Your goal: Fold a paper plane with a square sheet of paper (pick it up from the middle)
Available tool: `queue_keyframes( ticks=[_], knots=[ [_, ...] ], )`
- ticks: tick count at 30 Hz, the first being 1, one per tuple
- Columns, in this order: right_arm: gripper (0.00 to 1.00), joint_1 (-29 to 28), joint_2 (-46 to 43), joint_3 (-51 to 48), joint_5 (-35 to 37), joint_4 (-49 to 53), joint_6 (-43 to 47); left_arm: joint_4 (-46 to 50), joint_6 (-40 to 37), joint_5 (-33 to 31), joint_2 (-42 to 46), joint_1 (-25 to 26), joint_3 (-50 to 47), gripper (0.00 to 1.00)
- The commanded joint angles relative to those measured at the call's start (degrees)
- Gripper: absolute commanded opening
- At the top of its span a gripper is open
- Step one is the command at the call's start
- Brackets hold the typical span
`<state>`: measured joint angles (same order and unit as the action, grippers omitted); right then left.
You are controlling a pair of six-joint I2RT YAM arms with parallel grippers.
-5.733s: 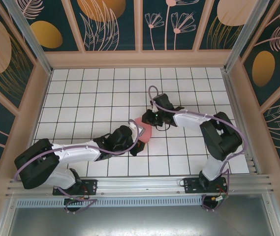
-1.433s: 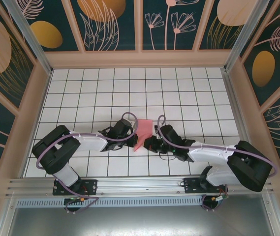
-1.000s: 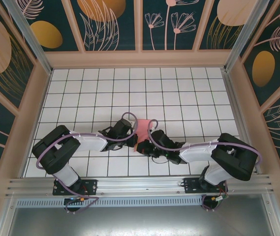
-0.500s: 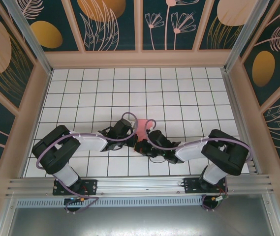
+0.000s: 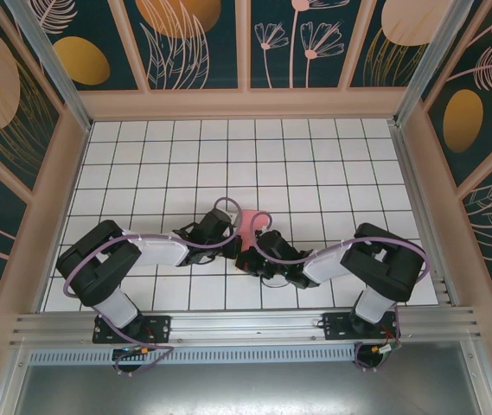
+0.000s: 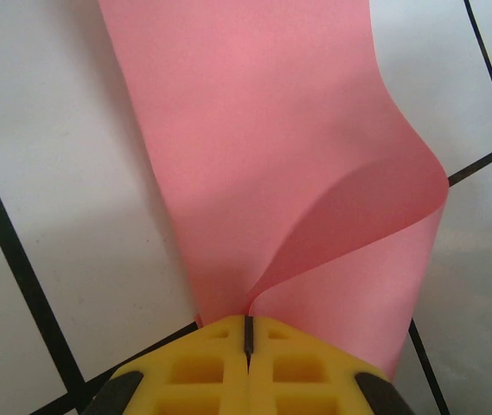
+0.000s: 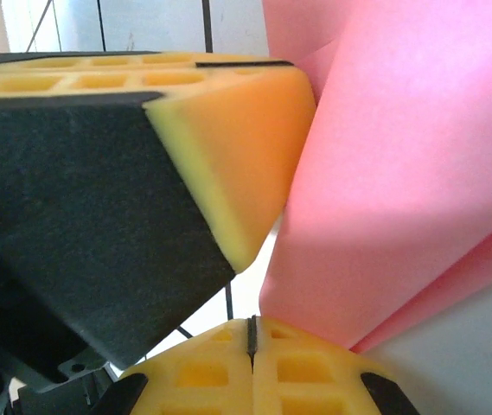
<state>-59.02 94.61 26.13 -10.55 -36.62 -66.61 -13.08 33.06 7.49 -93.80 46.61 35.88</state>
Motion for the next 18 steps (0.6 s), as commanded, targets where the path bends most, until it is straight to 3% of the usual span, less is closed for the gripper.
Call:
queue_keyframes(
  ticks=[1,18],
  knots=[
    [0.02,0.0,1.11,0.24,-1.01,-2.69,-0.63,3.55,-1.15,0.18,-1.56,-0.21,-0.72,0.0],
    [0.03,0.23,-2.46,1.82,-2.0,2.51,0.23,3.98,-1.51,0.16,-1.71,-0.2,-0.81,0.0]
  ],
)
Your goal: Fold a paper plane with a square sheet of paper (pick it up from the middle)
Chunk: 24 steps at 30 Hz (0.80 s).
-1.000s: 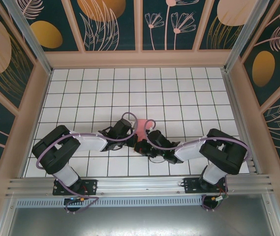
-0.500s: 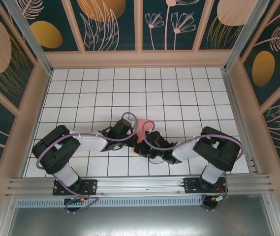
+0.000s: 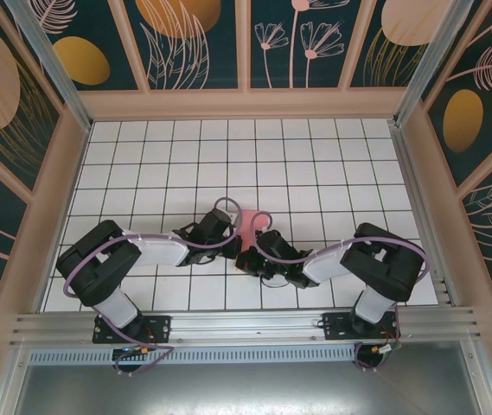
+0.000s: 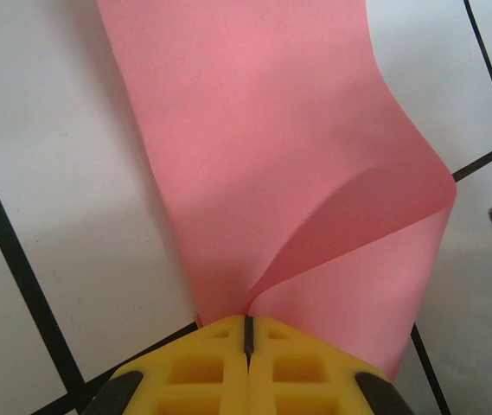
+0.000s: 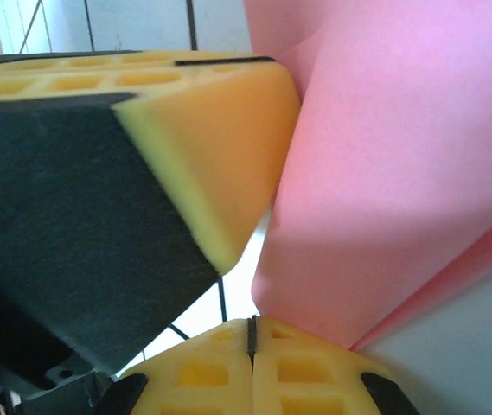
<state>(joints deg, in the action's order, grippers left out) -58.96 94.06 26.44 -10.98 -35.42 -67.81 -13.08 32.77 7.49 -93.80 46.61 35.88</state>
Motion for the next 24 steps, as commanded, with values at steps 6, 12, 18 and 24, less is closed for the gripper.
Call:
queue_keyframes(
  ticks=[6,12,18,24],
  knots=[
    [0.04,-0.02,-1.19,1.43,-2.43,1.28,1.57,4.14,-1.25,0.17,-1.74,-0.19,-0.63,0.0],
    [0.04,-0.19,2.18,1.36,-1.56,3.35,0.85,4.3,-1.31,0.43,-2.0,-0.2,-0.28,0.0],
    [0.04,-0.19,5.05,-0.24,-3.99,-0.04,-0.69,4.42,-1.41,0.51,-2.0,-0.2,-0.44,0.0],
    [0.05,0.83,-5.53,0.67,-1.24,7.55,3.43,4.4,-1.4,0.56,-1.91,-0.2,-0.69,0.0]
  ],
)
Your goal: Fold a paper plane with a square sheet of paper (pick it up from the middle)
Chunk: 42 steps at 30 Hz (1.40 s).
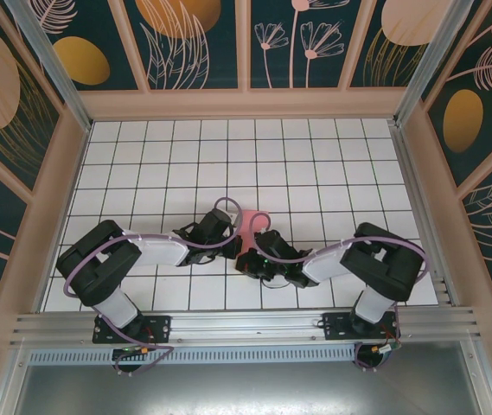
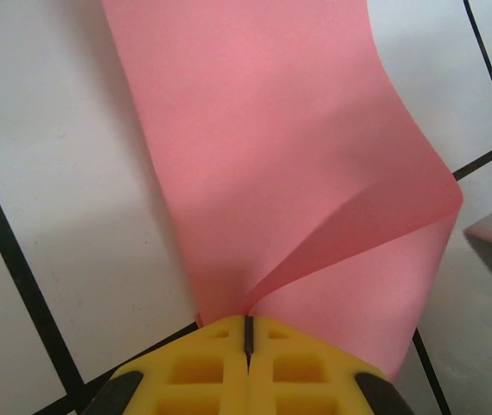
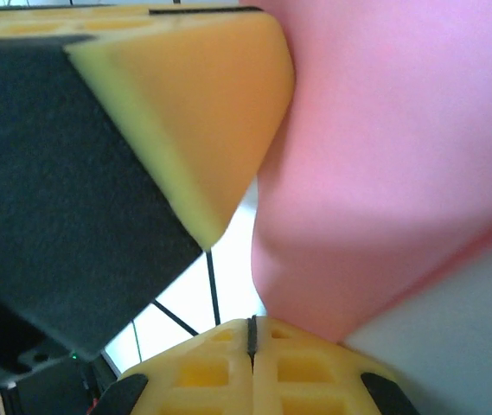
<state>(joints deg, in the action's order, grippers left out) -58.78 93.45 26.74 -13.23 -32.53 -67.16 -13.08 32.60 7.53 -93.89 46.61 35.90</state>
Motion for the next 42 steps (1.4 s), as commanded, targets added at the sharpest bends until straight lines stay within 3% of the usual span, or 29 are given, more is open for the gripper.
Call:
queue_keyframes(
  ticks=[1,6,12,29,42],
  knots=[
    [0.05,1.06,-6.42,0.13,1.09,5.08,3.26,4.38,-1.23,0.48,-1.91,-0.21,-0.74,0.0],
    [0.06,4.07,-11.04,-3.09,0.75,4.45,3.94,4.36,-1.4,0.77,-2.0,-0.18,-0.59,0.0],
    [0.06,7.65,-9.49,-3.52,-3.27,-0.61,4.22,4.78,-1.55,0.64,-2.13,-0.24,-0.22,0.0],
    [0.06,9.91,-3.18,0.01,-4.54,1.47,6.53,4.95,-3.64,2.84,-2.92,-0.22,1.28,0.0],
    [0.06,9.75,-1.89,-4.45,-0.8,3.62,3.47,6.05,-4.43,2.03,-3.29,-0.22,1.4,0.0]
  ],
)
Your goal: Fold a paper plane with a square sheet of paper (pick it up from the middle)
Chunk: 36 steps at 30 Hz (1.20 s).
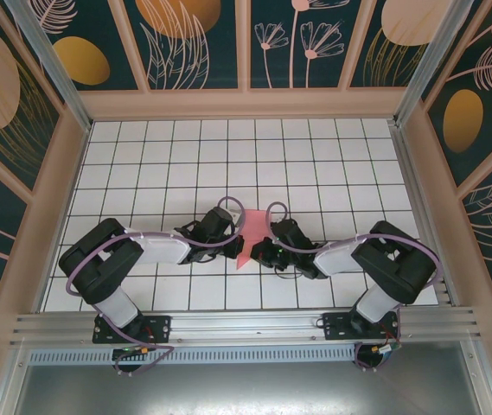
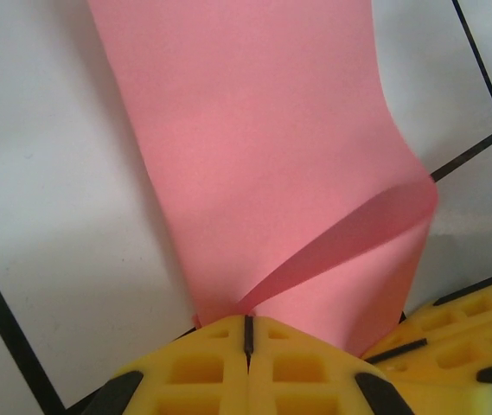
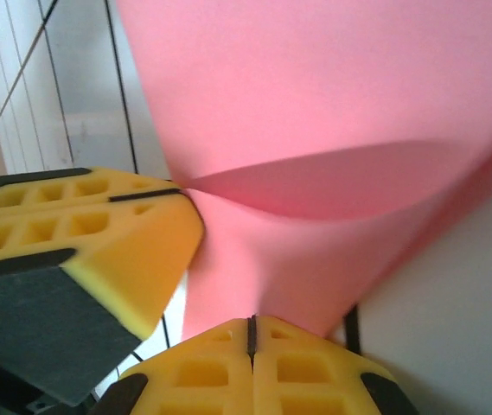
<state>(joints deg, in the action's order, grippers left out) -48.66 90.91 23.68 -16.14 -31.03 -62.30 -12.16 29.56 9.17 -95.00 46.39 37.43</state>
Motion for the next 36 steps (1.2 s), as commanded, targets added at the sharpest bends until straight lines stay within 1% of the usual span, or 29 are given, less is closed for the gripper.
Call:
queue_keyframes(
  ticks=[1,4,8,11,13,17,25,29,31,36],
  knots=[
    [0.06,-0.51,0.72,-1.61,2.4,2.24,-1.96,5.2,-1.48,0.41,-2.32,0.01,-0.04,0.0],
    [0.07,-0.58,0.51,-1.16,1.47,1.41,-1.0,5.57,-1.79,0.19,-2.56,-0.03,0.11,0.0],
    [0.07,-0.37,-2.94,2.3,0.95,4.75,2.29,5.9,-1.79,-0.38,-2.61,-0.03,-0.07,0.0],
    [0.08,1.37,-6.25,1.8,1.2,4.44,3.12,5.87,-1.7,-0.47,-2.38,-0.05,-0.24,0.0],
    [0.08,2.98,-6.9,1.46,0.41,3.37,4.0,5.75,-1.61,-0.42,-2.18,0.01,-0.3,0.0],
    [0.08,4.61,-4.92,1.95,-2.75,1.21,4.97,5.76,-1.62,-0.38,-2.2,0.0,-0.03,0.0],
    [0.07,6.19,0.65,0.88,-0.32,1.9,4.94,5.91,-1.61,-0.29,-1.96,0.02,-0.08,0.0],
    [0.07,6.17,1.05,0.37,0.03,3.72,3.71,6.1,-1.7,-0.73,-1.57,0.02,-0.36,0.0],
    [0.07,6.31,-0.39,1.36,-1.19,4.65,4.57,6.18,-1.7,-0.81,-1.5,0.01,-0.25,0.0],
    [0.1,7.09,-7.93,3.39,-1.52,7.2,8.51,6.45,-1.7,-0.91,-1.41,0.02,-0.26,0.0]
  ],
)
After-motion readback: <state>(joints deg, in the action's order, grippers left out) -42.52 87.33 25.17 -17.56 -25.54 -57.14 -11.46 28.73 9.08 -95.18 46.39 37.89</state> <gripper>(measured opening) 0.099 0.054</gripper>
